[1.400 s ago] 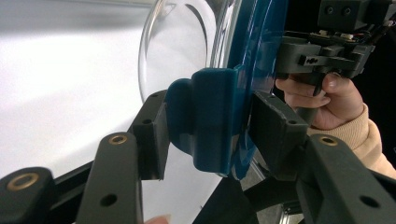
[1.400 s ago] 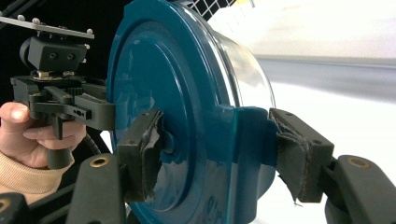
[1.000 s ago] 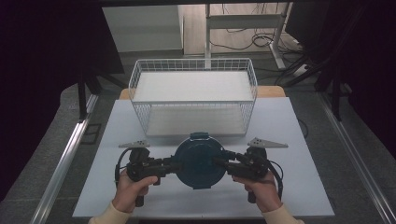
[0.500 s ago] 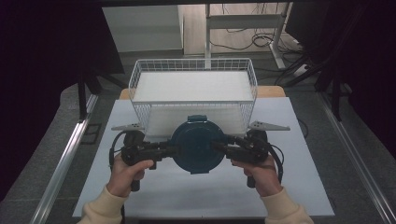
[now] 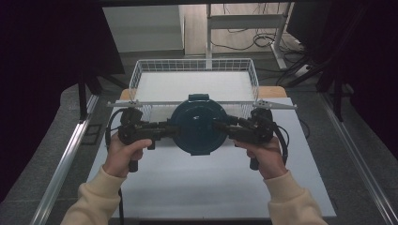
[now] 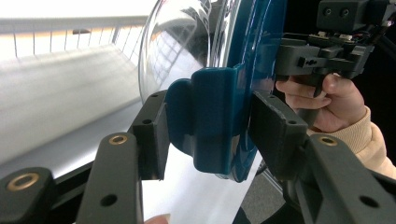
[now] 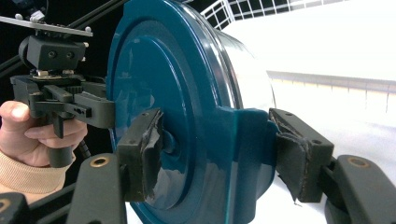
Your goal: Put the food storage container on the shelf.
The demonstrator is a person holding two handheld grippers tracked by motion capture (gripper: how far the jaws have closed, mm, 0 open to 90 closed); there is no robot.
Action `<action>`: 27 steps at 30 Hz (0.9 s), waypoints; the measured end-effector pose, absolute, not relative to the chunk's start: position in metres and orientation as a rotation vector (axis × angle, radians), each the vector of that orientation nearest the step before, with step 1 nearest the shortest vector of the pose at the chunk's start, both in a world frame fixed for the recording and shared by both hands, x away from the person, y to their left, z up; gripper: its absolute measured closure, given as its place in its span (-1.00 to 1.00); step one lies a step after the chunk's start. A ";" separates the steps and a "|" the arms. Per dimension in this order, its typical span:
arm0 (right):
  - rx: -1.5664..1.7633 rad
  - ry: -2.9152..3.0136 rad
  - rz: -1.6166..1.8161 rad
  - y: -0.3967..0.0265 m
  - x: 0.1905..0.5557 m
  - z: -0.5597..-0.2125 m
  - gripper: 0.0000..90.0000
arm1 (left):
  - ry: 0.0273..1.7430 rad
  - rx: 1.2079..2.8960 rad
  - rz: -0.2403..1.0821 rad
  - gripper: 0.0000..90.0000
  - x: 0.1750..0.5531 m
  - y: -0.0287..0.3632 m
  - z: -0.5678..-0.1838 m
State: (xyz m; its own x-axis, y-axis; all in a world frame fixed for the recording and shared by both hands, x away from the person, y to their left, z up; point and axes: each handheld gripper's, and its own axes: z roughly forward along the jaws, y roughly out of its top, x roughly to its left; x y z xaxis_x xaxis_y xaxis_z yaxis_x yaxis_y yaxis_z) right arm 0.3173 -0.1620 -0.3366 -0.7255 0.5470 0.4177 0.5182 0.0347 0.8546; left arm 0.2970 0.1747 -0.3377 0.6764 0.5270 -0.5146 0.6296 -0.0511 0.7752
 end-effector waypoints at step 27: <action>1.167 2.195 1.843 -0.145 0.389 -0.270 -0.17 | 0.918 1.708 -0.117 0.10 0.379 0.192 -0.271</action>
State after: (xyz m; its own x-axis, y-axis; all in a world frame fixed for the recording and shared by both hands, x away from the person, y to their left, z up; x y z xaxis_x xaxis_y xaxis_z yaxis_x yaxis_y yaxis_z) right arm 0.3894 -0.1454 -0.2696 -0.7147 0.5625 0.4157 0.5069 0.0070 0.8620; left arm 0.3790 0.1921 -0.2712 0.6909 0.5102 -0.5121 0.6221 -0.0587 0.7808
